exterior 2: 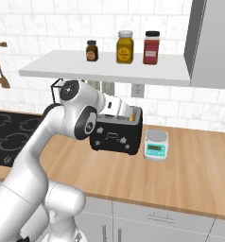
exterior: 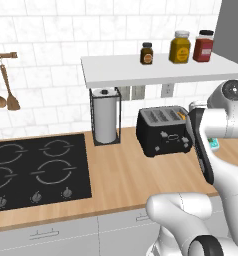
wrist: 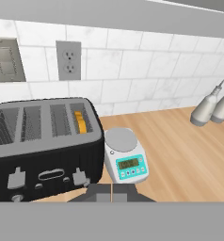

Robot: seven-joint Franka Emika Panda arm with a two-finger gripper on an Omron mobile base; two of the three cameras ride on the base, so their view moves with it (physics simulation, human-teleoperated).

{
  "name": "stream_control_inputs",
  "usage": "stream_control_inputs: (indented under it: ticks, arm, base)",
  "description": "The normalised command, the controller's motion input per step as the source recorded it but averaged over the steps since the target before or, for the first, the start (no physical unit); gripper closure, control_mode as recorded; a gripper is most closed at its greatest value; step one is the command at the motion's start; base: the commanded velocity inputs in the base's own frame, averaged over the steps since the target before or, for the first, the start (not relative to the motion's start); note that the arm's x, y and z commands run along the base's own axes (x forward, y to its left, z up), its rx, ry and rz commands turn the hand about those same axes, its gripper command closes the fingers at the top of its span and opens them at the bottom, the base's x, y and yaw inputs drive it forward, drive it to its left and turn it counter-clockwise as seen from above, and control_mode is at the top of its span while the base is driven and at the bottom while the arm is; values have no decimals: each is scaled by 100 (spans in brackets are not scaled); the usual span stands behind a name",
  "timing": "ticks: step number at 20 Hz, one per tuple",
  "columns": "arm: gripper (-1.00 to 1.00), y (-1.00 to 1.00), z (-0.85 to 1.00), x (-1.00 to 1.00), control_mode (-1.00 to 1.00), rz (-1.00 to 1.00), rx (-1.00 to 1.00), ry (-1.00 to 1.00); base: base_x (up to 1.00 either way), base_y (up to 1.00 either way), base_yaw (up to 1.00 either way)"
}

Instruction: Start the toaster. Once the lever pops up, take the bread to the plate on the dining counter.

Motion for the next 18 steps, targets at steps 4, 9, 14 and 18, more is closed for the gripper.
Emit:
stream_control_inputs:
  ticks: [4, 9, 14, 18]
  arm:
    - [100, 0, 0, 0, -100, 0, 0, 0]
    - [100, 0, 0, 0, -100, 0, 0, 0]
    - [100, 0, 0, 0, -100, 0, 0, 0]
    - [100, 0, 0, 0, -100, 0, 0, 0]
  base:
    - [0, 0, 0]
    - [0, 0, 0]
    - [0, 0, 0]
    - [0, 0, 0]
